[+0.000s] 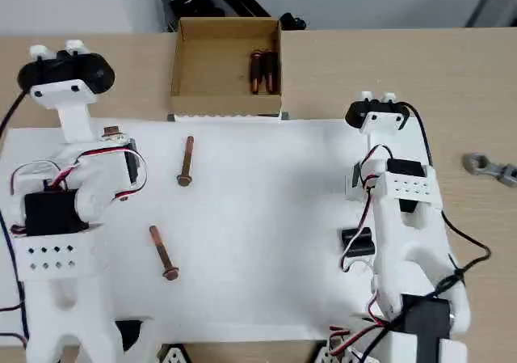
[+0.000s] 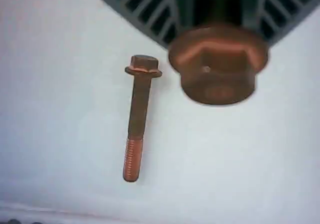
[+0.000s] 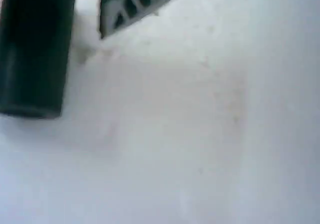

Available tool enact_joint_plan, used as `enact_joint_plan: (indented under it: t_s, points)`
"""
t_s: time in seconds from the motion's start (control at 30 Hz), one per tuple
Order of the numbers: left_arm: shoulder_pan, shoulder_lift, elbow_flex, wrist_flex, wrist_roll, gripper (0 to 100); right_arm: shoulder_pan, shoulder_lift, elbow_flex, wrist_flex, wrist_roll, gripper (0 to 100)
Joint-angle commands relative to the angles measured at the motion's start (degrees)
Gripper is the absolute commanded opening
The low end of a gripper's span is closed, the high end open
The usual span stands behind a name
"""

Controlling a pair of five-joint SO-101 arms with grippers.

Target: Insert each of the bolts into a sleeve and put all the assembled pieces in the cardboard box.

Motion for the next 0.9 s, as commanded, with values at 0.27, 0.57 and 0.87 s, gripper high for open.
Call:
enact_joint_plan:
  t_s: [0.27,0.57,0.87]
  points:
    - [-0.1,-2.2,-0.5,-0.1,-0.5,1,0.1,1.0,-0.3,-3.1,0.0,20.1]
    - [-0.1,-2.3,-0.6,0.1,-1.6,1,0.6,9.2,-0.7,-5.1,0.0,20.1]
    - [-0.1,-2.3,-0.6,0.1,-1.6,1,0.2,9.5,-2.5,-5.1,0.0,14.5]
